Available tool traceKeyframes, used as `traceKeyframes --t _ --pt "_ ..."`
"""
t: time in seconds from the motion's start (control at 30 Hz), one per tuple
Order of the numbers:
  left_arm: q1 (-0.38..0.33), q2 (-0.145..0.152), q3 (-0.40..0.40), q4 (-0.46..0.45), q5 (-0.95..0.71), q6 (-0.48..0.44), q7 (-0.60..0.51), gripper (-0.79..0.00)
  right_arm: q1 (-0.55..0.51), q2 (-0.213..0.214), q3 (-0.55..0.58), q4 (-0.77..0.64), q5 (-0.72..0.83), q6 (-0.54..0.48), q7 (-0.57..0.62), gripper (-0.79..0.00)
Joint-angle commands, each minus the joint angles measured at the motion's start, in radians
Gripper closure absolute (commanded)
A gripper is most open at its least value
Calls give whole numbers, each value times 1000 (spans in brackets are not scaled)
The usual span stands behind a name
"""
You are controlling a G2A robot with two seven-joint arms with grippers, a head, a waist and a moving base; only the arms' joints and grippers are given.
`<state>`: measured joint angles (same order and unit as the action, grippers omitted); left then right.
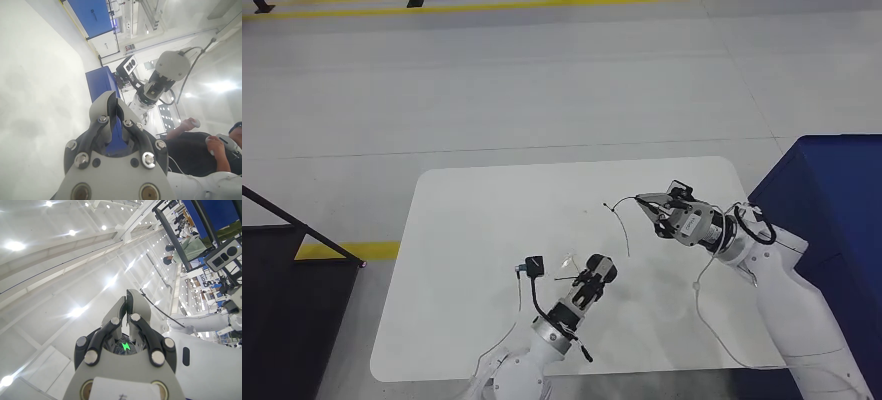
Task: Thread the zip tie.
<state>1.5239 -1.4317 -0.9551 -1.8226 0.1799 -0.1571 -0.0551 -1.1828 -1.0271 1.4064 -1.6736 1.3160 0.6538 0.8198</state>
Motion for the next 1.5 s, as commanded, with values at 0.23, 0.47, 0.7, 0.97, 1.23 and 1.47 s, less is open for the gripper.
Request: traceKeyframes --t 0.23,0.47,0.7,0.97,1.23,1.47 --pt "22 -4 -96 -137 -286 -151 61 0 7 2 3 11 16 36 8 0" --pt "86 12 -200 -239 -420 -218 -16 -785 27 -2 -28 22 120 166 27 0" --pt "86 12 -200 -239 -420 -218 -16 -785 23 -2 -29 17 120 159 19 0" --pt "86 12 -200 -239 -420 -218 -16 -785 48 -5 -108 40 -152 50 -208 0" --pt "86 12 -200 -239 -420 -218 -16 -785 128 -25 -294 163 -404 -3 -281 0" --pt "86 12 -200 -239 -420 -218 -16 -785 172 -45 -401 234 -469 24 -257 -690"
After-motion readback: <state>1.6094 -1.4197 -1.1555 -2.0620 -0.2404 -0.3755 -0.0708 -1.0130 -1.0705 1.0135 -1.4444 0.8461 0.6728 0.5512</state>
